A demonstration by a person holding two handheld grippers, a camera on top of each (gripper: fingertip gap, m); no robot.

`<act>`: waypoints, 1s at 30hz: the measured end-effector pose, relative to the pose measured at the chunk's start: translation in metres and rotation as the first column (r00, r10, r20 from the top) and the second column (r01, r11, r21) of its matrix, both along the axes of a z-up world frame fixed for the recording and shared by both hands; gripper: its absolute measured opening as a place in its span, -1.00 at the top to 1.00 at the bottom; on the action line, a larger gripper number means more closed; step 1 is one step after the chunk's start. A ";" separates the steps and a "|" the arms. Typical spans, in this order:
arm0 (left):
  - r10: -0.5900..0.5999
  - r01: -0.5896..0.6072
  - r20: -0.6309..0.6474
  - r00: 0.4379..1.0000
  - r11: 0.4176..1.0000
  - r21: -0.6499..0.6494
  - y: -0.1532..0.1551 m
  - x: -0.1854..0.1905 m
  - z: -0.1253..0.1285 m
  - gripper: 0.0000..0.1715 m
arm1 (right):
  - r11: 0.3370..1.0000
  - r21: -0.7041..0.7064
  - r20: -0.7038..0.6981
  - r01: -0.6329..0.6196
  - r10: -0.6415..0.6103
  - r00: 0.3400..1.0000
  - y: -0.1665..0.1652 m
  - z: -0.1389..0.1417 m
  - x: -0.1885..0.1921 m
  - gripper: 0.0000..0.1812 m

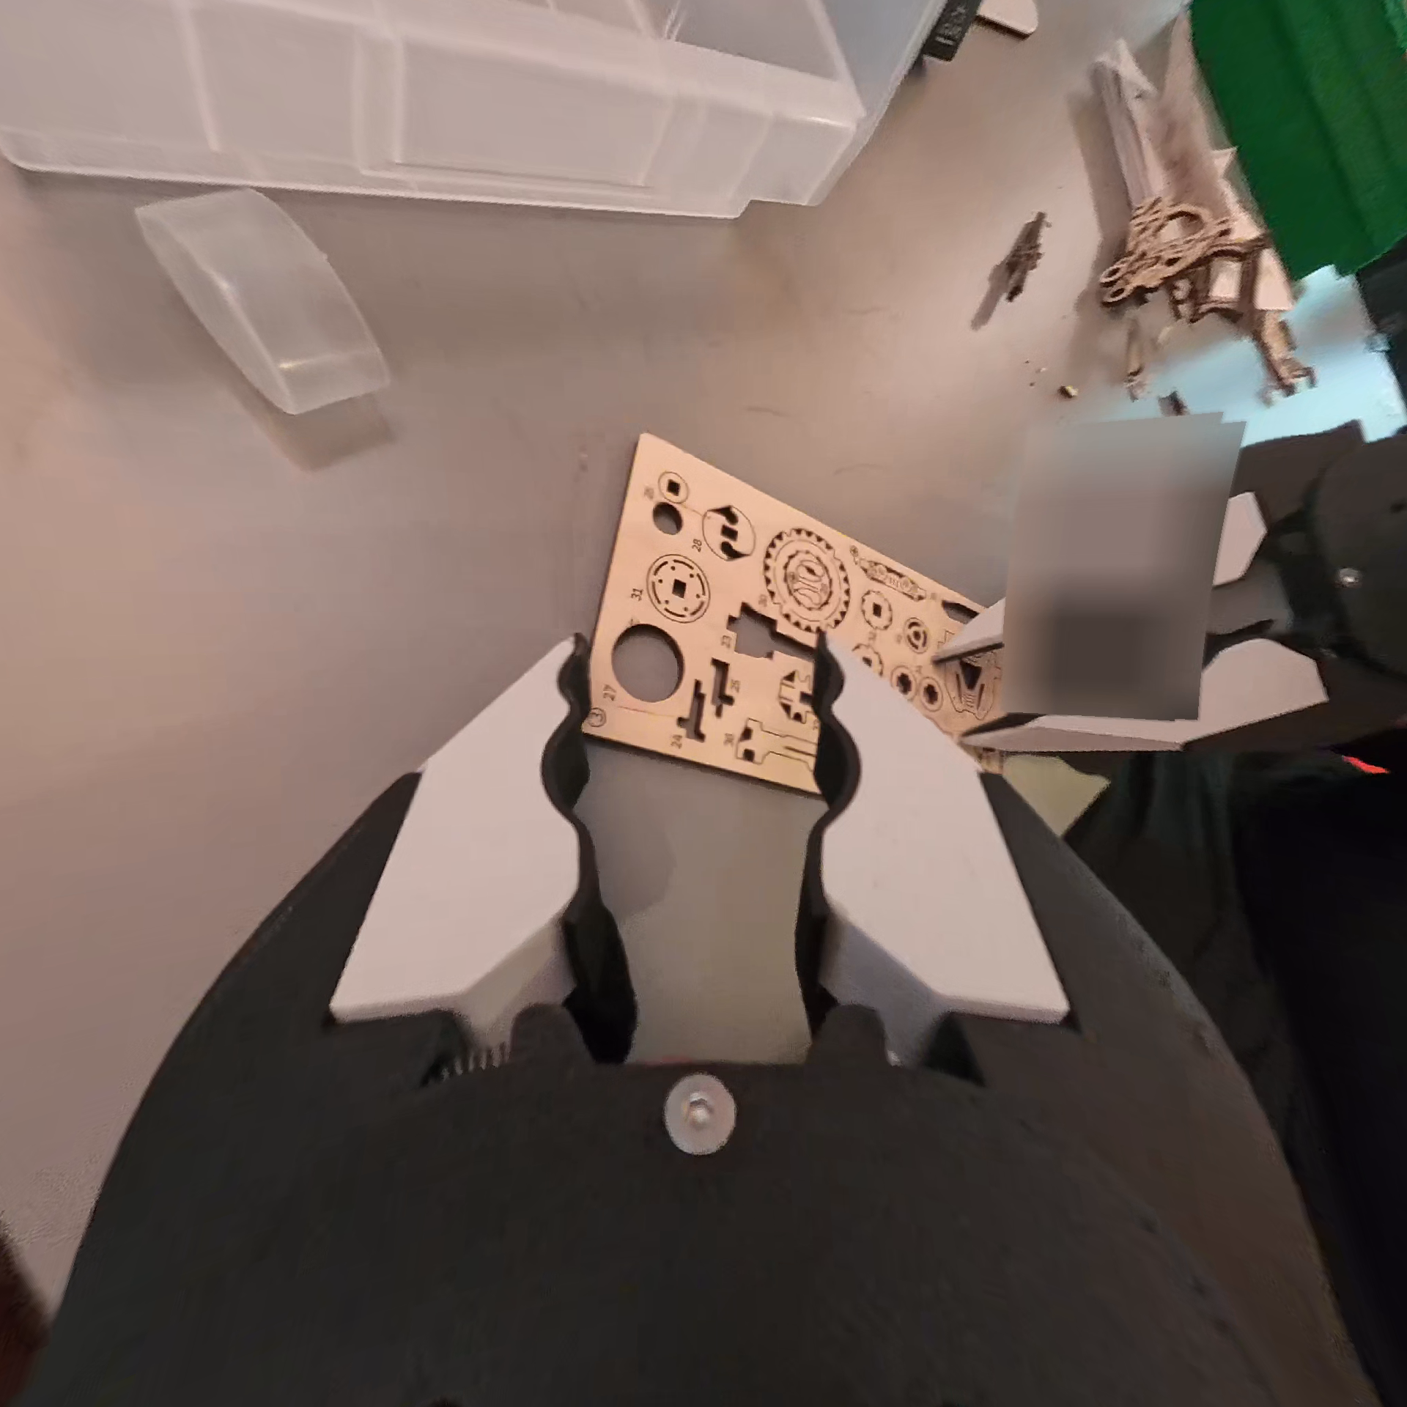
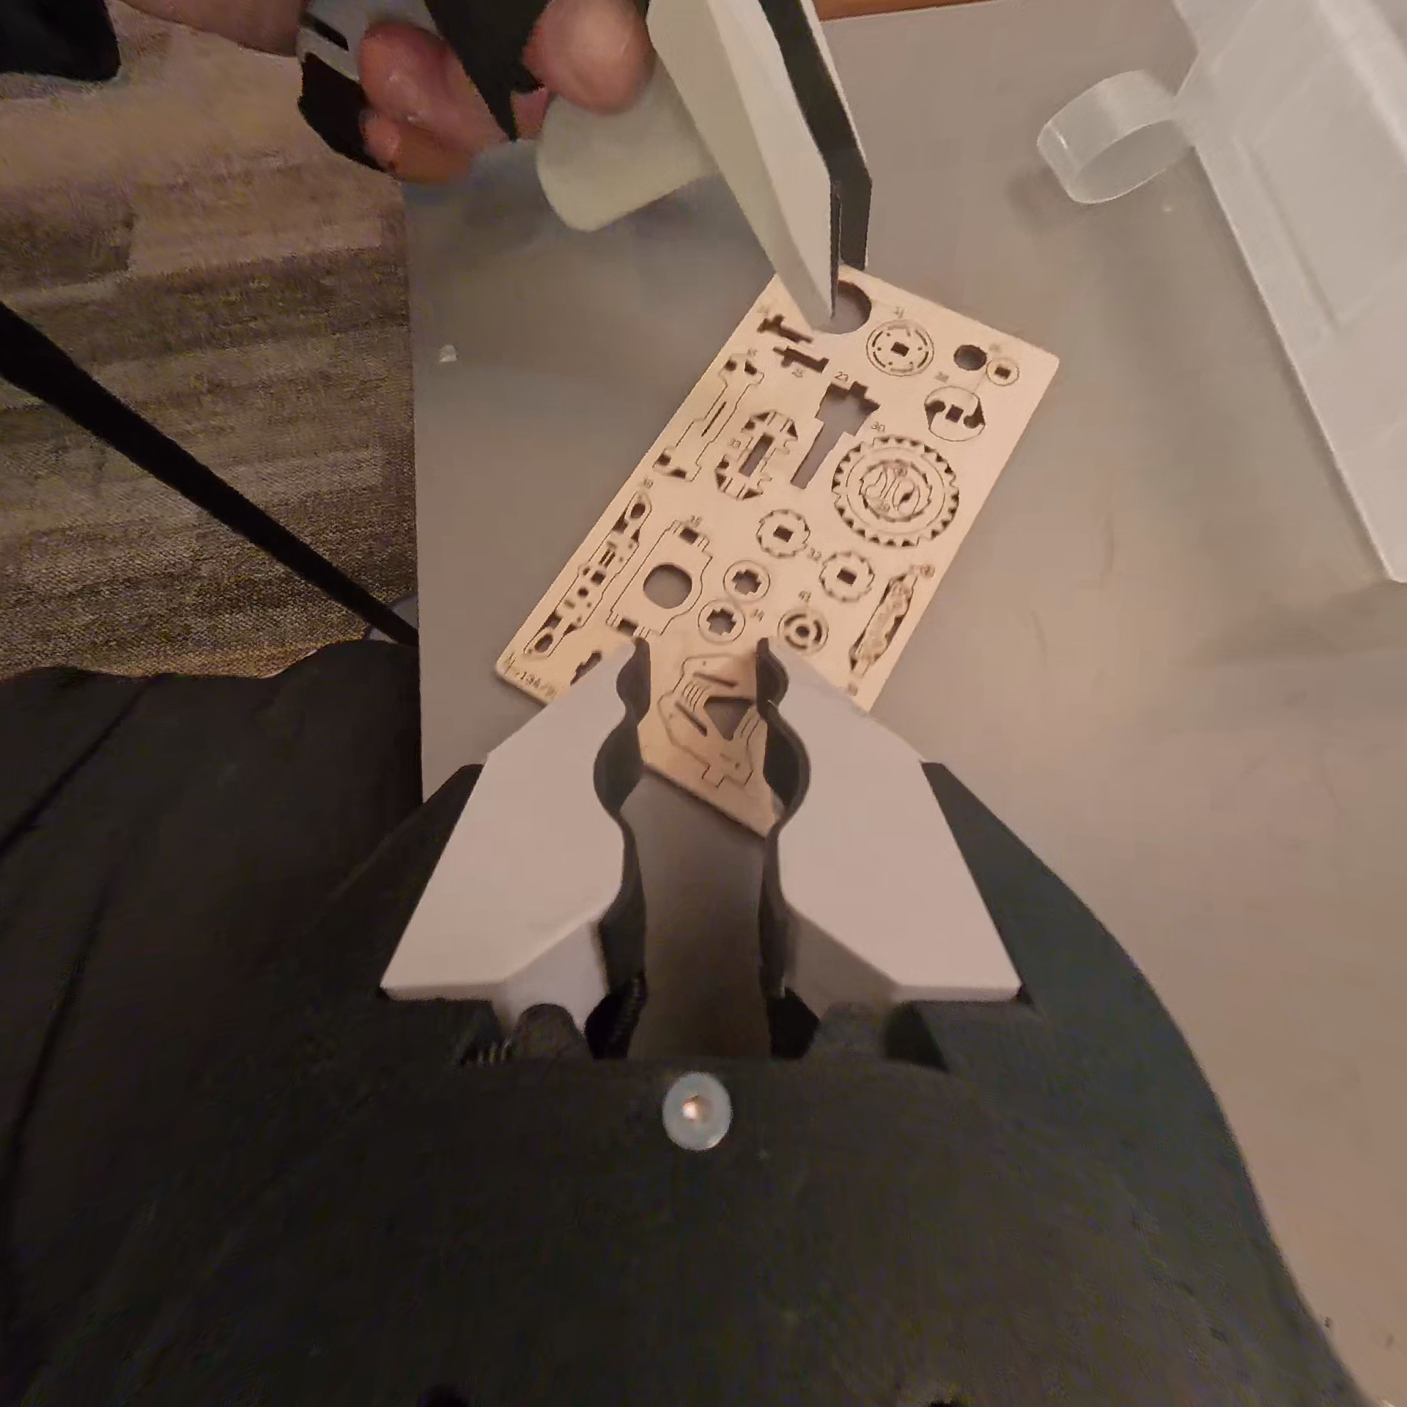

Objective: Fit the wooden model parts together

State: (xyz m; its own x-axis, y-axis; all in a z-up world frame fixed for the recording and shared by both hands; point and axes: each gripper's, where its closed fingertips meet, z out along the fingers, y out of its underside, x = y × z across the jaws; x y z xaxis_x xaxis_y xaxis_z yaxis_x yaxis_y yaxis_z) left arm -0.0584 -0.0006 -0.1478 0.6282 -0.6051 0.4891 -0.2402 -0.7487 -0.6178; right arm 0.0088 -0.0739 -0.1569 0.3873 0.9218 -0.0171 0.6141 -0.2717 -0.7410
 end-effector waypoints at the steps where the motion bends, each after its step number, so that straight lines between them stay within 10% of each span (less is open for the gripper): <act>1: -0.008 0.008 0.013 1.000 1.000 -0.008 -0.003 0.005 0.000 0.38 | 1.000 -0.005 0.002 0.004 -0.004 1.000 -0.001 0.000 0.004 0.75; 15: -0.126 0.163 0.237 0.963 0.976 -0.143 -0.050 0.102 0.009 0.38 | 0.999 -0.005 -0.009 0.053 -0.053 0.999 -0.030 0.001 0.059 0.93; 17: -0.162 0.233 0.369 0.915 0.960 -0.157 -0.060 0.116 0.026 0.77 | 0.998 -0.013 -0.012 0.058 -0.058 0.998 -0.030 0.001 0.060 0.90; 19: -0.134 0.232 0.432 0.892 0.956 -0.181 -0.065 0.130 0.037 0.70 | 0.998 -0.029 -0.019 0.056 -0.056 0.998 -0.032 0.001 0.062 0.88; 23: -0.170 0.200 0.184 0.968 0.966 -0.161 -0.076 0.128 0.016 0.60 | 0.986 -0.147 -0.086 0.082 -0.095 0.992 -0.040 0.005 0.074 0.65; 30: 0.026 0.026 0.144 0.989 0.937 -0.348 -0.144 0.125 0.018 0.42 | 0.975 -0.206 -0.111 0.080 -0.104 0.988 -0.055 0.005 0.097 0.64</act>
State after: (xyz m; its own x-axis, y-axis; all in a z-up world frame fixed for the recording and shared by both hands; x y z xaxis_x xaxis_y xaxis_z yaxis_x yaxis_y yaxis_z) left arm 0.0666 -0.1450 -0.1301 0.5356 -0.3805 0.7539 -0.1681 -0.9229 -0.3464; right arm 0.1057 -0.1287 -0.1515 0.4540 0.8554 -0.2493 0.4890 -0.4731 -0.7328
